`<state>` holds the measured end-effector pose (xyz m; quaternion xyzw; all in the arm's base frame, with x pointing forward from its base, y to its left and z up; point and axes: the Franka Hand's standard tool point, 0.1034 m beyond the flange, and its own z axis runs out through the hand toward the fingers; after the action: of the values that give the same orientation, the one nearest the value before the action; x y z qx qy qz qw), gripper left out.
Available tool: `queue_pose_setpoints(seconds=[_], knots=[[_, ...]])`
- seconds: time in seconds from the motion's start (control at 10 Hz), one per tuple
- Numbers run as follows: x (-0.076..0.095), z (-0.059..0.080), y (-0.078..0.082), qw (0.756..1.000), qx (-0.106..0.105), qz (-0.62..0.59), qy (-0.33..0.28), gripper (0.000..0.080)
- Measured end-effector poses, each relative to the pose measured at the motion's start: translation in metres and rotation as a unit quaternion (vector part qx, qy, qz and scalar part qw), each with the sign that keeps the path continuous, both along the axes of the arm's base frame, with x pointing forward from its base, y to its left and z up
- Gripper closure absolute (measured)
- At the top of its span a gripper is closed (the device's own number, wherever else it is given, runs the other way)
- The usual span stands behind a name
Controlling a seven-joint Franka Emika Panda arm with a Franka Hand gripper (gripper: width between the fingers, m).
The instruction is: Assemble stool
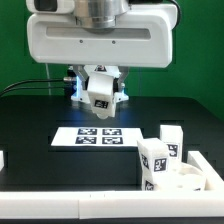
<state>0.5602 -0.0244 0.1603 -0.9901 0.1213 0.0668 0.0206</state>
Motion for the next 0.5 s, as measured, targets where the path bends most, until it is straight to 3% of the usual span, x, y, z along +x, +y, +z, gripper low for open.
queue_pose_setpoints(seconds=[0.1, 0.4, 0.5], knots=[[0.003, 0.002, 0.008, 0.999, -0.001, -0.020, -0.033, 0.0475], [0.033, 0.018, 0.081, 0.979, 0.010, -0.061, -0.195, 0.0475], [0.037, 0.020, 0.094, 0.972, 0.010, -0.061, -0.226, 0.0475]])
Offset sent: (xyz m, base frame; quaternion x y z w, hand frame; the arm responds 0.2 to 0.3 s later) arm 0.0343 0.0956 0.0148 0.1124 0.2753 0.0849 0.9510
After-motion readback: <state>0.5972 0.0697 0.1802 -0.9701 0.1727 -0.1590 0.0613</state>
